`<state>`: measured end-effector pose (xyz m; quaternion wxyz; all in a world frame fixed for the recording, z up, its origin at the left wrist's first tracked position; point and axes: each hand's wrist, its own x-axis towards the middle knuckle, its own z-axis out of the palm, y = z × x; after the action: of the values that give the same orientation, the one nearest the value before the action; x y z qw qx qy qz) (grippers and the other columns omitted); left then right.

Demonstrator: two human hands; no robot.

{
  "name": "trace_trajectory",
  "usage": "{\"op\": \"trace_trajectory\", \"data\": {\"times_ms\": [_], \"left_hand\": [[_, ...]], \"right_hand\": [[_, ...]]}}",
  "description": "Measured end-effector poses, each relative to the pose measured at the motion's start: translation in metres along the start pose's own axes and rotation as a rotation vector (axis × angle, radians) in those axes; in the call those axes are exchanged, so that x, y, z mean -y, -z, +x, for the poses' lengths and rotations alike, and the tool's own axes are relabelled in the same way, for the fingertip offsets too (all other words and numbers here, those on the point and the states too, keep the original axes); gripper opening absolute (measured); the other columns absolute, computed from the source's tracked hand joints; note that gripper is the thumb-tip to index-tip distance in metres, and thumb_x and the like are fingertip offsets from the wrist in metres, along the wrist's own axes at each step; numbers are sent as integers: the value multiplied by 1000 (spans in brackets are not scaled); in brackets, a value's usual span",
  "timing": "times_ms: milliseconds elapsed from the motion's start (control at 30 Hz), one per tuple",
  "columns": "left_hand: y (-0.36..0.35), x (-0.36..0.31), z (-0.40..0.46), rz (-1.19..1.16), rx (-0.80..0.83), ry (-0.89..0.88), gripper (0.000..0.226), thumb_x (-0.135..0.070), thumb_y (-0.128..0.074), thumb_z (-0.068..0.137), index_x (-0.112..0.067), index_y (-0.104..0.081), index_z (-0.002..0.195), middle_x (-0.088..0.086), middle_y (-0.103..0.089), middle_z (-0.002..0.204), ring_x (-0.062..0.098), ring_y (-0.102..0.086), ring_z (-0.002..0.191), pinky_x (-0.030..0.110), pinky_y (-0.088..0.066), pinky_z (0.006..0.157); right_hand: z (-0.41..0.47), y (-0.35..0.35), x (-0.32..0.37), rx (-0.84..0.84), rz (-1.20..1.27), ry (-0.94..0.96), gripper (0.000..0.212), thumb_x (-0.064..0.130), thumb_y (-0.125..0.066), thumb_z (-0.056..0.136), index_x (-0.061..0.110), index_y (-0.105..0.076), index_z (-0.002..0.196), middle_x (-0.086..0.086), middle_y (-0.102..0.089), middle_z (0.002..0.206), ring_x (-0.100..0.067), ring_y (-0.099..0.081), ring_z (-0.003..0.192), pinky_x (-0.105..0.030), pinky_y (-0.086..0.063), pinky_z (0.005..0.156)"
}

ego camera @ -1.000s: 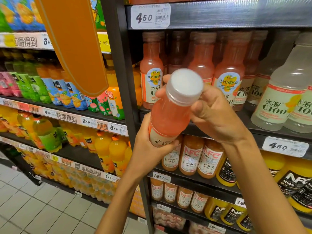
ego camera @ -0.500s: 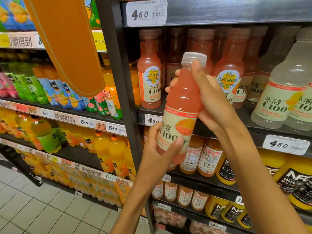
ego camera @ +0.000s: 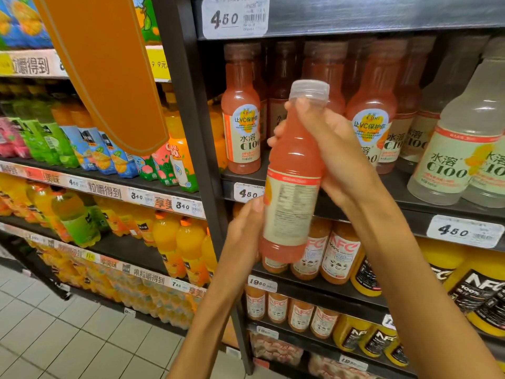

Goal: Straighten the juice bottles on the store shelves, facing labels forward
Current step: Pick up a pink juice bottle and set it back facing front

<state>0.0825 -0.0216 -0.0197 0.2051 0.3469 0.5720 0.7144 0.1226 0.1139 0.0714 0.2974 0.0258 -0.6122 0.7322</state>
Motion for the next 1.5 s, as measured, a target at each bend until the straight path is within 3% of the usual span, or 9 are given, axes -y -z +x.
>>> {"op": "trace_trajectory", "data": {"times_ms": [133,367,533,667,767,1000,1200,1400,1500], "left_hand": [[-7,2,2,28,-51,-20,51,-68,-57,72,-32,-64,106,-10,-73,103,8,-69,96,18,-54,73],[3,0,1,-480,189,176,59,-62,-47,84,-15,-67,115,17,-71,93,26,-70,78,36,-58,64],[3,8,0,-110,-2,105,61,-68,-39,84,-25,-62,121,1,-71,111,16,-66,105,38,-52,91],[-3,4,6,65,-104,-11,58,-66,-56,75,-23,-63,112,-4,-72,102,9,-69,95,22,-54,75],[-12,6,7,23,-165,15,48,-62,-68,69,-26,-67,101,0,-74,95,15,-71,89,28,-57,71],[-5,4,9,-640,272,238,73,-61,-50,85,-1,-54,126,20,-67,98,26,-67,81,35,-56,68],[3,17,16,-226,66,95,64,-66,-48,80,-23,-58,126,4,-68,117,20,-64,110,29,-54,85],[2,14,38,362,-86,-174,70,-48,-73,68,-36,-41,129,-12,-52,118,6,-55,112,28,-51,92],[6,12,51,404,-158,-228,73,-35,-75,73,-26,-38,136,-3,-42,125,8,-47,120,29,-45,101]], "right_hand": [[6,-4,-1,-45,-44,-62,24,34,-54,95,13,-64,92,-3,-71,81,-15,-68,79,-30,-58,75],[10,-3,-9,58,148,-126,32,39,-47,96,14,-67,97,-8,-70,87,-25,-67,89,-42,-53,87],[9,-2,-8,39,96,-94,27,38,-51,94,13,-60,100,-6,-69,78,-22,-69,74,-36,-57,72],[9,-2,-8,-192,49,-105,27,34,-63,90,14,-58,107,-3,-69,77,-16,-69,72,-31,-57,68],[9,2,-6,-125,50,-152,17,30,-58,93,14,-63,97,-1,-70,75,-14,-67,74,-30,-56,74],[5,3,-9,-5,107,-130,34,34,-54,93,9,-56,116,-9,-72,99,-25,-69,95,-37,-57,80],[8,1,-6,-7,-20,26,19,28,-50,97,13,-56,107,-3,-69,82,-18,-68,76,-31,-57,66],[23,-6,-5,-158,-91,188,26,22,-54,96,10,-49,118,-3,-67,90,-14,-67,82,-31,-57,74],[34,-13,-3,-182,-175,253,25,20,-57,95,14,-48,117,-6,-67,99,-13,-67,89,-27,-56,75]]}}
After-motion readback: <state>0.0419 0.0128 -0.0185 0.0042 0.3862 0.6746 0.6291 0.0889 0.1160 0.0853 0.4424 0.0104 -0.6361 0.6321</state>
